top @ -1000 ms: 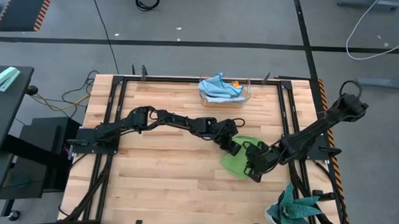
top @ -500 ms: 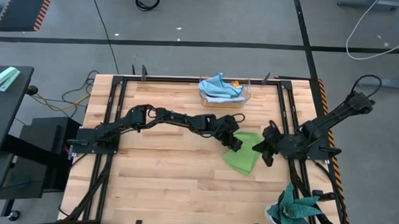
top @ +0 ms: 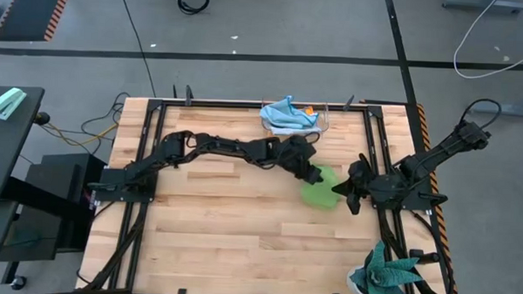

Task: Fold microfiber towels
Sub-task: Put the green microfiber cloth into the transparent bin

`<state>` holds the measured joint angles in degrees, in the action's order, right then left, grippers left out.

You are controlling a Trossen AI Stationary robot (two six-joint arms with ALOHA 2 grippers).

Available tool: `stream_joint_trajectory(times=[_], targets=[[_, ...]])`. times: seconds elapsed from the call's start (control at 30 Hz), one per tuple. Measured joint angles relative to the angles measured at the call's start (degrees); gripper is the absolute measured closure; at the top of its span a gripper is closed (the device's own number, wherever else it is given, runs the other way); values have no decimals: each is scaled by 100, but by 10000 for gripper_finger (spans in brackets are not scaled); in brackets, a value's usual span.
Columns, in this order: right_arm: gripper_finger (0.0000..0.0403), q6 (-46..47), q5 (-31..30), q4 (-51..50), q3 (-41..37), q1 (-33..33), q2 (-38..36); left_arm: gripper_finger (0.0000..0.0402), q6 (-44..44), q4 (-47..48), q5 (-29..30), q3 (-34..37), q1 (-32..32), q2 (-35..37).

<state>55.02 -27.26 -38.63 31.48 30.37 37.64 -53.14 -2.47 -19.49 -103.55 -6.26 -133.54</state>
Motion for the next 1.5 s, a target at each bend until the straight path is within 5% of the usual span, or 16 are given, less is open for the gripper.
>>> stream_joint_trajectory(times=[0.23,0.53,0.7,1.17,1.5], targets=[[394,-250,-734,-11,259,0,-32,389,215,186,-92,-777,-267,93],[395,-1347,-1270,-163,1577,2,-30,389,1131,1879,56,-2367,-878,99],[395,-1847,-1352,-318,2259,2,-30,389,1154,2072,86,-2850,-1396,101],[395,-1692,-1632,-1406,2734,2,19,389,424,2647,-769,-2942,-2427,-321],[395,-1124,-1821,-2125,2732,0,74,389,-339,1585,-1526,-2936,-2602,-792]])
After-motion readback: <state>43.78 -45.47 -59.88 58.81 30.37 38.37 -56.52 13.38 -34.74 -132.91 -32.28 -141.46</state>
